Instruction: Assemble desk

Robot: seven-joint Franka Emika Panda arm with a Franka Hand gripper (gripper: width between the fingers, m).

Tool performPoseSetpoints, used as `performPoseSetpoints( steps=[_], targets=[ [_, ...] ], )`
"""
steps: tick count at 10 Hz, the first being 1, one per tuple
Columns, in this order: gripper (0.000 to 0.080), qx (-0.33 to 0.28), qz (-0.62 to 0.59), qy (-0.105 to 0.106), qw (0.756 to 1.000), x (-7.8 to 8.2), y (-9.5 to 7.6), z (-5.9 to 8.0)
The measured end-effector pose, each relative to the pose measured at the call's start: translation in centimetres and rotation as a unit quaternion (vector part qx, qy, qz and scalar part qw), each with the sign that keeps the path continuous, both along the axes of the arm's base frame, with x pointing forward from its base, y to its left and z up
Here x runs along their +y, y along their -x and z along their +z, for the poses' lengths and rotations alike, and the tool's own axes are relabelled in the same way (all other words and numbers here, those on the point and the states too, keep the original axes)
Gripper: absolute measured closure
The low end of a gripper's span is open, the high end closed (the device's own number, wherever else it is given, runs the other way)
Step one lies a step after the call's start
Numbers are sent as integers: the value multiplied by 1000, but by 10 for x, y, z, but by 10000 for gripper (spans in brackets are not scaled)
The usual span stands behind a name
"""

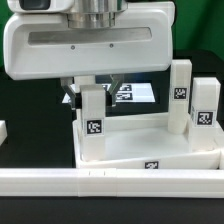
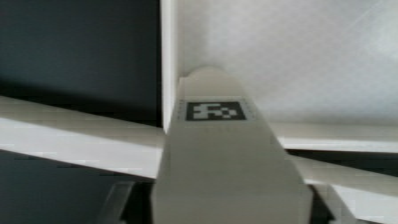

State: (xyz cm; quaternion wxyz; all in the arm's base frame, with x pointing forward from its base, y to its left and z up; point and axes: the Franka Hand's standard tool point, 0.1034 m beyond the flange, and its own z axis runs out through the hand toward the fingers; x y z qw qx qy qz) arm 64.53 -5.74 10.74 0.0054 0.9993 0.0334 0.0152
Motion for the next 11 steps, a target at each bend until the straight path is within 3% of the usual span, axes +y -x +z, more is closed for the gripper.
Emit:
performPoseSetpoints(
  steps=[2,5,7,11],
  targets=[
    [511,5,-95,-3,995,-5,2,0],
    [509,3,-262,-18,965,-8,2,-1],
    [509,2,-355,-21,935,-9,1,-1],
    [509,1,-552,-37,833,-7,-1,-1]
  ],
)
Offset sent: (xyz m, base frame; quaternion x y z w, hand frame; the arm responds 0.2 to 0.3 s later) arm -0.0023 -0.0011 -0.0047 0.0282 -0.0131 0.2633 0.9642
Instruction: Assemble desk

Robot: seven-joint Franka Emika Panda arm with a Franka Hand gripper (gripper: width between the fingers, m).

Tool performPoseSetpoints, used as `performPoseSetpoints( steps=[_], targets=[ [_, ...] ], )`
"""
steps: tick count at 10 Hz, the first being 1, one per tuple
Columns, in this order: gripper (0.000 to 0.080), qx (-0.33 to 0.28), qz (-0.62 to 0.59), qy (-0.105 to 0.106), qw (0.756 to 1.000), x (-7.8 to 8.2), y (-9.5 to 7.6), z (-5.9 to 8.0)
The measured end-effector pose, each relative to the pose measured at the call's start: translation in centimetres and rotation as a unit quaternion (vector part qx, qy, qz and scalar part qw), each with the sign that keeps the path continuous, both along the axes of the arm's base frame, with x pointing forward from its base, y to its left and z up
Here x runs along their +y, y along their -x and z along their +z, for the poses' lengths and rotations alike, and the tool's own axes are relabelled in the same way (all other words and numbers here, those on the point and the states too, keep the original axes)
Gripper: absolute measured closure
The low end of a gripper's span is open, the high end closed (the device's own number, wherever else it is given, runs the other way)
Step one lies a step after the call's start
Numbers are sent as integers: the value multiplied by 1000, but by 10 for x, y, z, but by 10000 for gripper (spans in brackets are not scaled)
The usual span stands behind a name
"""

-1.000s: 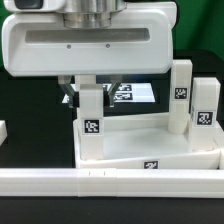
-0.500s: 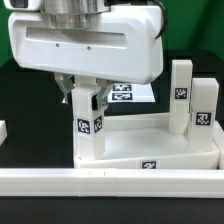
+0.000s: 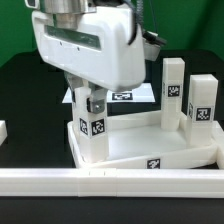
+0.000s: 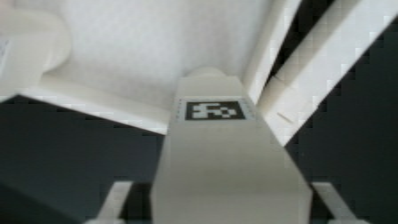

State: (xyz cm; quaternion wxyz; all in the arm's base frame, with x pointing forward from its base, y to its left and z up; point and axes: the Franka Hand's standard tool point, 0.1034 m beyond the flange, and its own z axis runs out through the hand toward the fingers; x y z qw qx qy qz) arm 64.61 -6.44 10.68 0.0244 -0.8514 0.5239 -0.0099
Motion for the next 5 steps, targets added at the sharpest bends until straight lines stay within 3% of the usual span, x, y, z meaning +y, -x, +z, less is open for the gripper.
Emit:
performPoseSetpoints(
  steps=[4,5],
  targets=[
    [509,3,-75,-2,997,-1,0,0],
    [352,4,-59,-1,998,-1,0,-1]
  ],
)
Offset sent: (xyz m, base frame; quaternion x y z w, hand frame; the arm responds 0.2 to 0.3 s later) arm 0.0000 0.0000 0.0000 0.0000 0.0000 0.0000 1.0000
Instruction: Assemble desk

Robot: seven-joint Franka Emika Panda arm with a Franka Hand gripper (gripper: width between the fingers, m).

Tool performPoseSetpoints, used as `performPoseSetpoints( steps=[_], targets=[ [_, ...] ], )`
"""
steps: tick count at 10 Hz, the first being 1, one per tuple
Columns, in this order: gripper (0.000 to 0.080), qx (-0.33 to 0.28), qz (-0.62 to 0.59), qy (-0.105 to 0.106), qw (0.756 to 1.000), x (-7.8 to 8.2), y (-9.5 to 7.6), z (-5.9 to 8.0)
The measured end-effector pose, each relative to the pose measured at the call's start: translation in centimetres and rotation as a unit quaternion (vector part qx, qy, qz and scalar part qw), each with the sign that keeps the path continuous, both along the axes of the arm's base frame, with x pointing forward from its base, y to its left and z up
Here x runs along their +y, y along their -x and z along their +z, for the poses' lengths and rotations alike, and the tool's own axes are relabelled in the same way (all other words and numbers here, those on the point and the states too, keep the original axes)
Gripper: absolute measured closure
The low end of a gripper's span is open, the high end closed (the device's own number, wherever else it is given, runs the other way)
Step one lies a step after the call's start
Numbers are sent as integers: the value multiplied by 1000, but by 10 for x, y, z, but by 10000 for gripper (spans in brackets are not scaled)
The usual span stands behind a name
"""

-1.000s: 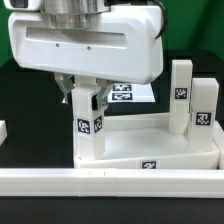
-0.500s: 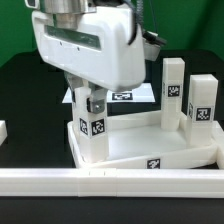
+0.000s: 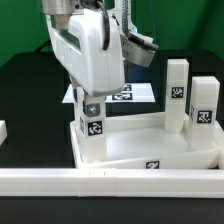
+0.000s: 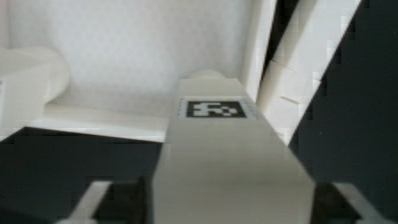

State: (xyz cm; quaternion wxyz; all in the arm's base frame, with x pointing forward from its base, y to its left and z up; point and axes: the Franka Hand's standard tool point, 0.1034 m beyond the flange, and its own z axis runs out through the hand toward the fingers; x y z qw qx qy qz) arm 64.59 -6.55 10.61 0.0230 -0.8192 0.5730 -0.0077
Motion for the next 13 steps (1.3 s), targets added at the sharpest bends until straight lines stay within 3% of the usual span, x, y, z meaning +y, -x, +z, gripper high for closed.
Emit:
performPoseSetpoints(
  steps=[1,2,3,7,13],
  targets=[
    [225,3,12,1,1000,2,1,-1],
    [225,10,53,8,999,4,3,-2],
    [166,11,112,13,994,6,3,-3],
    [151,10,276,20,961,11,3,-3],
    [151,4,524,27,852,8,3,-2]
  ],
)
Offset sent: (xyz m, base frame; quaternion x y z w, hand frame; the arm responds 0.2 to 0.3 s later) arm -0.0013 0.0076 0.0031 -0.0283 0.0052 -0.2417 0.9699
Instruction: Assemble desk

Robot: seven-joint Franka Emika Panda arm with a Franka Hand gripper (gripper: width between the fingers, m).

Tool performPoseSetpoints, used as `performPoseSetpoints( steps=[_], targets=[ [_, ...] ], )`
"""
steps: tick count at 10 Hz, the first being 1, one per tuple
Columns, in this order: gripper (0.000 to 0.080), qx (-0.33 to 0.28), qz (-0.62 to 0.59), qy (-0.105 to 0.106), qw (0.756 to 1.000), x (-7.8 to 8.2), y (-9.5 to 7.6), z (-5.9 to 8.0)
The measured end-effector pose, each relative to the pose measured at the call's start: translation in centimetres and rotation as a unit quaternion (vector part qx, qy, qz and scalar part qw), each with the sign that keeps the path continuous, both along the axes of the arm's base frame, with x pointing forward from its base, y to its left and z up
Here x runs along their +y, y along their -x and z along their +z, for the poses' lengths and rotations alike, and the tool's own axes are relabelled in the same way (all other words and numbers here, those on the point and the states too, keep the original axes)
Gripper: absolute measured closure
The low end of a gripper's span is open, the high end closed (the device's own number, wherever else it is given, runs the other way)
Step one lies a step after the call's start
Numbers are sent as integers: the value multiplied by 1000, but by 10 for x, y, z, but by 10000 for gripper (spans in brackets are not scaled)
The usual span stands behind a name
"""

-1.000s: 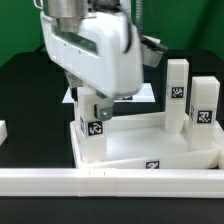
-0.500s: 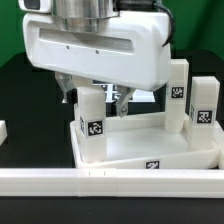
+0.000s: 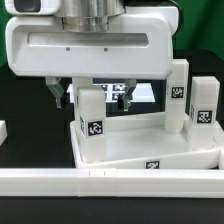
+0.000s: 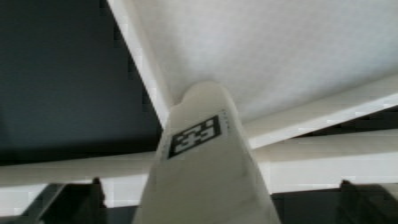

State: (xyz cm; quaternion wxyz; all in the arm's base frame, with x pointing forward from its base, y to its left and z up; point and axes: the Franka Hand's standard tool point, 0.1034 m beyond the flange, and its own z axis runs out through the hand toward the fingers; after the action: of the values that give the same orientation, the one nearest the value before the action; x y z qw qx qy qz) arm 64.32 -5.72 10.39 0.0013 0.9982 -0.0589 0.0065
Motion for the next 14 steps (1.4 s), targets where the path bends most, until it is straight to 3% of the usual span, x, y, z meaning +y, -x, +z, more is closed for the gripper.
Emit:
performPoseSetpoints(
  steps=[6,8,9,10,12,14],
  targets=[
    [151,6,174,13,985,-4,1,0],
    [419,6,163,13,987,-4,1,-1],
    [419,6,160,13,987,-4,1,-1],
    [511,6,150,12,989,-4,1,-1],
    [511,6,141,12,990,-4,1,-1],
    [511,8,36,5,999,-9,3,-1]
  ],
)
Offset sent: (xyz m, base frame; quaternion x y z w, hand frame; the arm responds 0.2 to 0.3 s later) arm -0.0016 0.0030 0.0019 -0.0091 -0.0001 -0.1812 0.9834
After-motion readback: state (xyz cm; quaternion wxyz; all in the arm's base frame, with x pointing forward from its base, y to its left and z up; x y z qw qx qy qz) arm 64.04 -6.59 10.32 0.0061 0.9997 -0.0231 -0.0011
